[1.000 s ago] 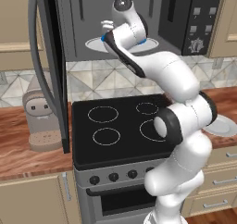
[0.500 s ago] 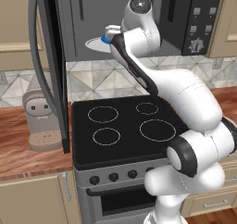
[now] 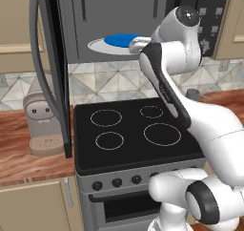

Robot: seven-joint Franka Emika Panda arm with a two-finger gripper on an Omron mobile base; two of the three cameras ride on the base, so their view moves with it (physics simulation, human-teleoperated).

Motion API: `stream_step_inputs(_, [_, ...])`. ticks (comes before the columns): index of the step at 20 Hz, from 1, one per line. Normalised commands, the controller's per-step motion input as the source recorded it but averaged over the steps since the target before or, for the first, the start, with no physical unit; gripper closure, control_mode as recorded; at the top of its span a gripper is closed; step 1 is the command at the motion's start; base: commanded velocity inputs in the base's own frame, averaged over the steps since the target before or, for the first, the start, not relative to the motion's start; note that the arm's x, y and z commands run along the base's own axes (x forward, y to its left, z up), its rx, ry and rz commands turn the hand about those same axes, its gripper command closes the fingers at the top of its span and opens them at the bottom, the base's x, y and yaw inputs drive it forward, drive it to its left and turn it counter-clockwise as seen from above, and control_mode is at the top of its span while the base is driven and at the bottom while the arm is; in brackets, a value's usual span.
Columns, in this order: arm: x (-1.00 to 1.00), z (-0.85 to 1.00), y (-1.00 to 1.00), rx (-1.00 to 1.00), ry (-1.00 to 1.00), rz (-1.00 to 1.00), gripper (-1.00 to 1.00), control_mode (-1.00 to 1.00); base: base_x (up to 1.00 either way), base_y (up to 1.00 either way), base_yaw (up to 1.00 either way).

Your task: Pick the marshmallow from the microwave and place it on plate located on the counter.

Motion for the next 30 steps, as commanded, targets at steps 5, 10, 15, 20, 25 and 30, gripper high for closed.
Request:
stream_step_inputs(5, [-0.83, -0.07, -0.50, 0.00, 0.10, 0.00, 1.00, -1.00, 0.00, 0.00, 0.00])
stream_step_inputs(10, [-0.33, -0.46, -0.57, 0.02, 0.08, 0.00, 1.00, -1.00, 0.00, 0.00, 0.00])
stream_step_inputs(15, [-0.12, -0.53, -0.72, 0.02, 0.09, 0.00, 1.00, -1.00, 0.00, 0.00, 0.00])
stream_step_inputs(20, [-0.02, -0.41, -0.83, 0.00, 0.17, 0.00, 1.00, -1.00, 0.00, 0.00, 0.00])
stream_step_inputs(25, [0.00, -0.42, -0.90, 0.00, 0.13, 0.00, 1.00, -1.00, 0.00, 0.00, 0.00])
stream_step_inputs(30, [0.00, -0.45, -0.87, 0.00, 0.12, 0.00, 1.00, -1.00, 0.00, 0.00, 0.00])
